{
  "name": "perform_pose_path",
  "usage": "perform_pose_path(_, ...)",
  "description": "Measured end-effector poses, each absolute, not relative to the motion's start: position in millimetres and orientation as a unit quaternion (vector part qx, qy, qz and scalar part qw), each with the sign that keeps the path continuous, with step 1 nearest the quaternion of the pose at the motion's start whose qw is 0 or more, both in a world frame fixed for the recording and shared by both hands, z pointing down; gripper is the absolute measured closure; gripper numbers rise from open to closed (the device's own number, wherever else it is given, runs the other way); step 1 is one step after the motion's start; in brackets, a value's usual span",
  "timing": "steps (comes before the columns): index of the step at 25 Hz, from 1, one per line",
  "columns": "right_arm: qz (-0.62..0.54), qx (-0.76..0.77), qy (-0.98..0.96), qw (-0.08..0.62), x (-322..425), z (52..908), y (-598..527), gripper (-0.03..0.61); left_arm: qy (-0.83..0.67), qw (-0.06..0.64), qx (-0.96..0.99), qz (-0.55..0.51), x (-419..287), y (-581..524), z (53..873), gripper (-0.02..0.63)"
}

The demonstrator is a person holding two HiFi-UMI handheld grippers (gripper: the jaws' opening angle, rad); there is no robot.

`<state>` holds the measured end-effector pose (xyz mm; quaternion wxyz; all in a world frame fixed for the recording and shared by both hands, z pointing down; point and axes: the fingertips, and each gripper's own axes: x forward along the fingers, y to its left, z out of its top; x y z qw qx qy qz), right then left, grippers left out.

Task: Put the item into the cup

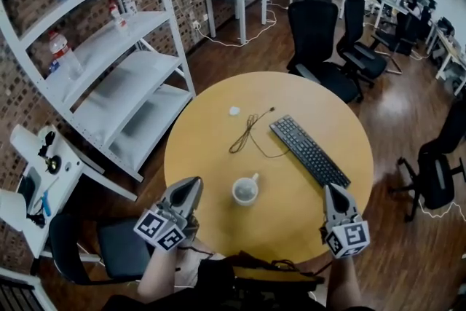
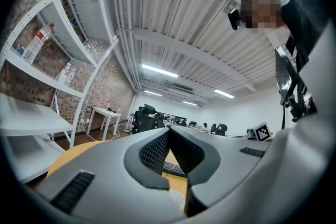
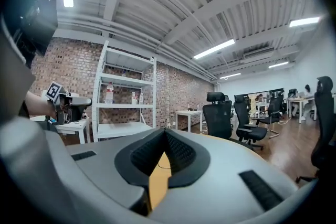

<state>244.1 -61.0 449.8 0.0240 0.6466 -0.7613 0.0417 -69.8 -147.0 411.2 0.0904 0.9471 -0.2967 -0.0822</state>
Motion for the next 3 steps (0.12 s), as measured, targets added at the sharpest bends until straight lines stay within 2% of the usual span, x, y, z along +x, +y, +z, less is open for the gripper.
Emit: perform_pose_path(3,0.035,0.642,-0.766,0.03,240.0,451.0,-62.2,0.569,-0.301,0.095,0.946,-0.081,-74.3,-145.3,414.3,0.614)
